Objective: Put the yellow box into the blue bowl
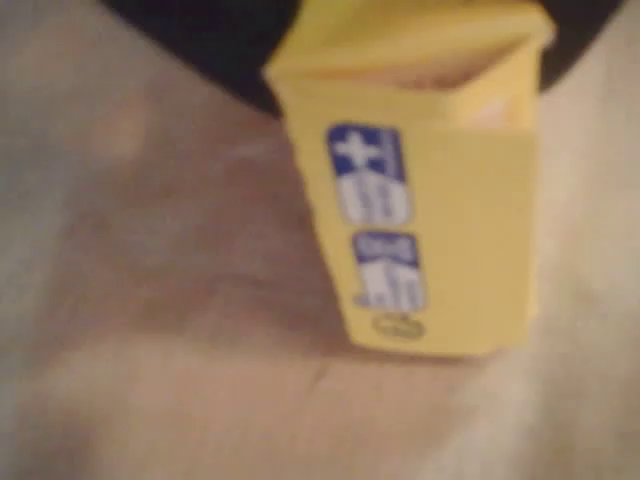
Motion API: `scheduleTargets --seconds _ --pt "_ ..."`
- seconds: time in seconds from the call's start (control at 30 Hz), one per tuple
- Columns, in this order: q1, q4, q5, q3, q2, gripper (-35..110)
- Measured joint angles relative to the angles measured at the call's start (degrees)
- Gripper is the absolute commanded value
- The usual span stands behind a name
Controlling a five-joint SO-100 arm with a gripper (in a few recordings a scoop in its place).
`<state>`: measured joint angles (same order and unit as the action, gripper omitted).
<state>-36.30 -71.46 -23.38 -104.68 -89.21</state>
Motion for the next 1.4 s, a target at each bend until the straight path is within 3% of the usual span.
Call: scheduleTargets --seconds 0.43,0.9,1.4 --pt "4.13 -1.41 0.00 0.44 -11.69 0" --pt "23.99 -1.85 0.00 15.64 -15.21 0" --pt "42.63 -1.85 0.00 35.60 3.78 0"
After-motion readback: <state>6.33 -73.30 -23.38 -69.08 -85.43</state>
